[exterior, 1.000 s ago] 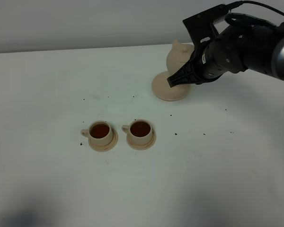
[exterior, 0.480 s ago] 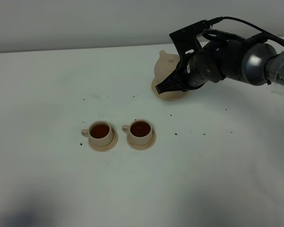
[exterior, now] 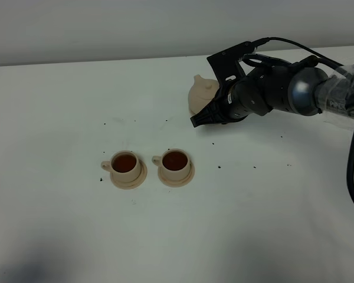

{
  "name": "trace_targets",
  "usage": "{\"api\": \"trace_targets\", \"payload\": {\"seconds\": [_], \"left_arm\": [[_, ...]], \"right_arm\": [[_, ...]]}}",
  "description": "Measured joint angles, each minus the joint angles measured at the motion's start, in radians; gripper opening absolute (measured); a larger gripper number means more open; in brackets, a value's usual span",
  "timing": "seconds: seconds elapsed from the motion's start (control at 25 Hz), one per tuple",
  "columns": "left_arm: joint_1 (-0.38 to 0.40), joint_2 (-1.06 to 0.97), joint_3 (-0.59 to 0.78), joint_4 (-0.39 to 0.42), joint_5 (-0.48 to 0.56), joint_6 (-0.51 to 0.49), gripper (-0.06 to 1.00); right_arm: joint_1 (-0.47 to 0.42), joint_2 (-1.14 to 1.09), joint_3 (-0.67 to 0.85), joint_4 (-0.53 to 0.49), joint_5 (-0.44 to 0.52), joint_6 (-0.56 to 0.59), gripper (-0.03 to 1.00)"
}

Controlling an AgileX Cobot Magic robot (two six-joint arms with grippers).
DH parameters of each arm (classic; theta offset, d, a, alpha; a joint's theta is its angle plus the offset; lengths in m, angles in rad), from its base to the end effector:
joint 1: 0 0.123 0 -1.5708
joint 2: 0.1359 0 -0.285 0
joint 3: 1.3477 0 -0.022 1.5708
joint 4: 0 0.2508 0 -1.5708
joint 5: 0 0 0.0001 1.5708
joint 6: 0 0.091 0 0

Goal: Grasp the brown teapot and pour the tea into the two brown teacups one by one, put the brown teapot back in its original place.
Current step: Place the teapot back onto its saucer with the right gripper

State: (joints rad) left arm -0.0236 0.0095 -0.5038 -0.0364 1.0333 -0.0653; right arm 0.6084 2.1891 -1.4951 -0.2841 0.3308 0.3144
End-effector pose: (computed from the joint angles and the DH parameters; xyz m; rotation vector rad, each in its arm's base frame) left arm -0.0028 -0.0028 0.2807 -0.0412 2.0231 -0.0997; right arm 0.3889 0.2608 0.1333 -0.6577 2.4095 0.1601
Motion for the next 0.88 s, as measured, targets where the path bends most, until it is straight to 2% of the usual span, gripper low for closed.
{"api": "trace_targets", "payload": {"seconds": [0.36, 0.52, 0.88], "left_arm": [[0.000, 0.000, 0.000, 0.000, 0.000, 0.000, 0.41], [0.000, 0.000, 0.000, 0.000, 0.000, 0.001, 0.41], [0.000, 0.000, 0.000, 0.000, 0.000, 0.001, 0.41]], "right_arm": [[-0.007, 0.006, -0.002, 0.001, -0.004, 0.000, 0.12], [-0.007, 0.007, -0.023, 0.001, 0.039, 0.000, 0.16], [-0.009, 0.004, -0.052, -0.002, 0.137, 0.000, 0.54]]}}
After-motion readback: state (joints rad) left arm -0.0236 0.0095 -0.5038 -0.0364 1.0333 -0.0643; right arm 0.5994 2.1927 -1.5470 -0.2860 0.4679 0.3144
